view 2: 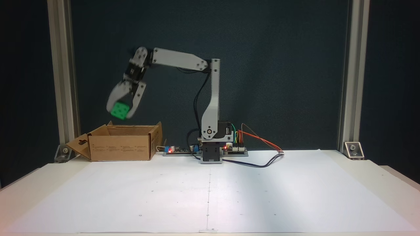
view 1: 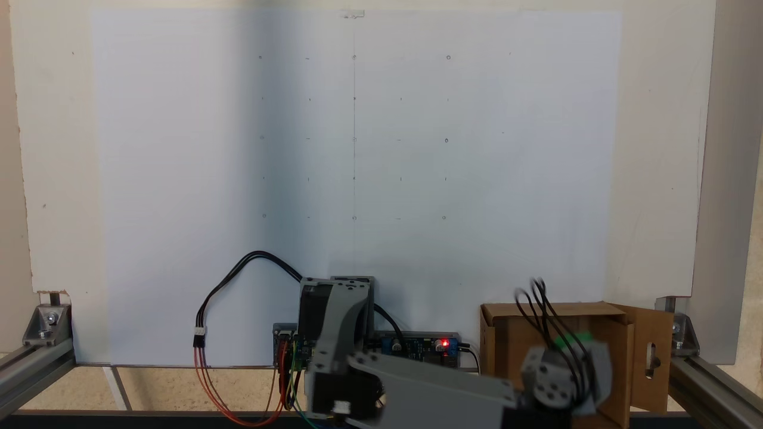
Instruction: Grasp a green dice and put it in the bin.
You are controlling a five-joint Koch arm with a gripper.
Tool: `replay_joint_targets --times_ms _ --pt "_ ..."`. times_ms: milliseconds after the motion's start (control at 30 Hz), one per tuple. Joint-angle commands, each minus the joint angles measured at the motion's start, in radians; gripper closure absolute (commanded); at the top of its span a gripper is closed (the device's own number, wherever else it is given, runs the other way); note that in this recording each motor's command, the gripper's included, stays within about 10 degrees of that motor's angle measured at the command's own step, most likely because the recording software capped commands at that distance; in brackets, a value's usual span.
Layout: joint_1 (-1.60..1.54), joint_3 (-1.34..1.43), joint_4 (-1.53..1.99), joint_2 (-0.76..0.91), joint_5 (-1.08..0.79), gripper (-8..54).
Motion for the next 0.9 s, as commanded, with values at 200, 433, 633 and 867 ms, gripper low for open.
replay_joint_targets --times_ms 200,433,633,867 --pt "0.091 -0.052 -0.018 -0.146 -0.189 34.0" --pt "0.095 -0.048 -0.017 -0.196 -0.204 20.7" --pt "0.141 -0.049 -0.038 -0.19 -0.195 9.1" --pt "0.029 -0.052 -0.046 0.005 0.058 9.1"
